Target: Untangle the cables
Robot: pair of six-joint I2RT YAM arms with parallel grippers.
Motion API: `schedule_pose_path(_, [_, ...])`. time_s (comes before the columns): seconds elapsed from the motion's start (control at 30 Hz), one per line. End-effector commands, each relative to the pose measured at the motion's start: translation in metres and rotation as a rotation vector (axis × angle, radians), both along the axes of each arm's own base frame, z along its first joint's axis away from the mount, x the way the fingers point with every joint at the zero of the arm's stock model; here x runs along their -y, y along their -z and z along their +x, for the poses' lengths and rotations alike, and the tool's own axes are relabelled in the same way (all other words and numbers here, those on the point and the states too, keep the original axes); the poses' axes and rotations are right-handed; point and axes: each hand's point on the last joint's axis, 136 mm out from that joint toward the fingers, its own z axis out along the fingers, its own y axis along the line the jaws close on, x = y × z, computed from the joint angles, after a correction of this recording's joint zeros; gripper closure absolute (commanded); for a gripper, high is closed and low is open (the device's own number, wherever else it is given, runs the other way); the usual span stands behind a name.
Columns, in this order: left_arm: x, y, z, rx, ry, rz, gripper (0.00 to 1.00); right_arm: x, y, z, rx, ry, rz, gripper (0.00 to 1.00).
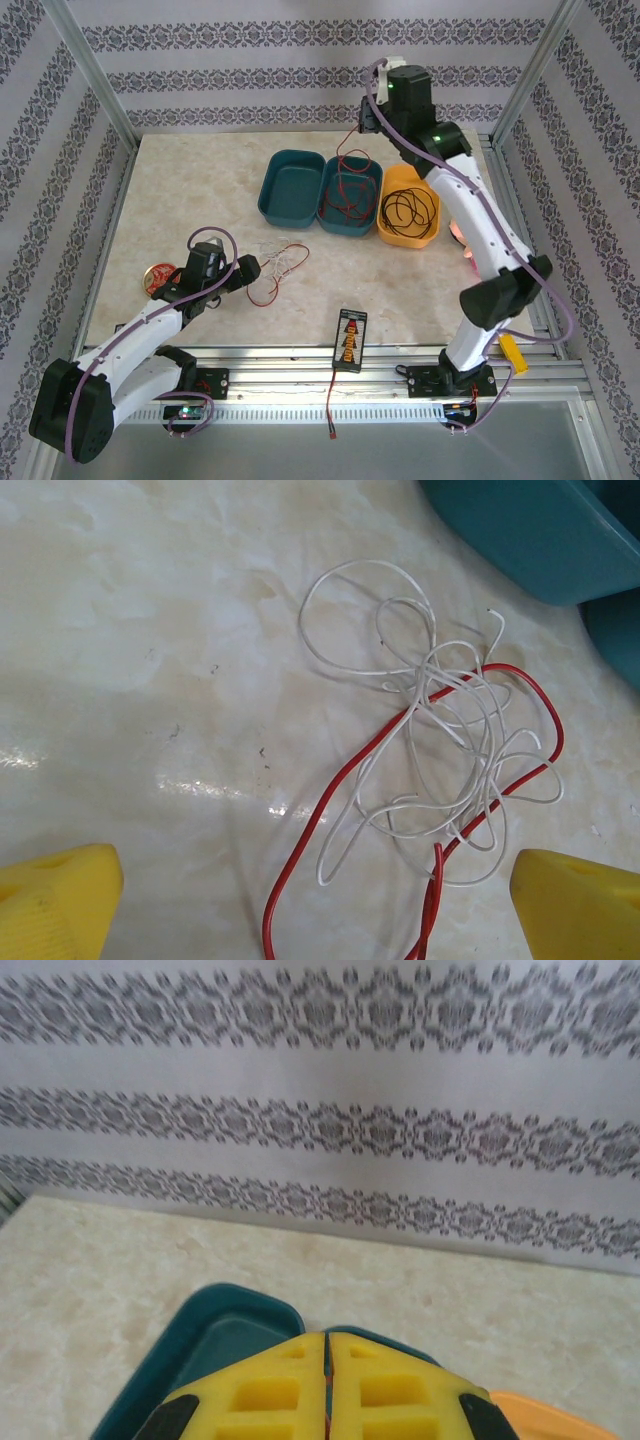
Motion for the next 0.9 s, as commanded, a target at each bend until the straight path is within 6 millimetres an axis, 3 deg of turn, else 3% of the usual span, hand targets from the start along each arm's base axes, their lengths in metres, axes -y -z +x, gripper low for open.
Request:
schedule_pose_path(0.0, [-0.009, 0.005, -0.006, -0.019, -0.019, 0.025, 0.01, 0.005, 0.024, 0.017, -0.057, 0.032, -0.003, 1.0])
schedule_pose_path(0.17, [-0.011, 0.003, -0.008, -0.013, -0.025, 0.028, 0.01, 0.007, 0.064, 0.035, -0.142, 0.049, 0.004, 1.0])
schedule_pose_path(0.33, [-0.012, 0.004, -0.009, -0.017, -0.027, 0.034, 0.01, 0.01, 0.098, 0.04, -0.217, 0.072, -0.004, 1.0])
schedule_pose_path(0.57, [-0.013, 0.004, -0.008, -0.016, -0.03, 0.032, 0.01, 0.023, 0.119, 0.032, -0.271, 0.122, -0.019, 1.0])
schedule_pose_path(0.87, [-0.011, 0.006, -0.007, -0.02, -0.03, 0.023, 0.01, 0.022, 0.135, -0.001, -0.341, 0.11, 0.053, 1.0])
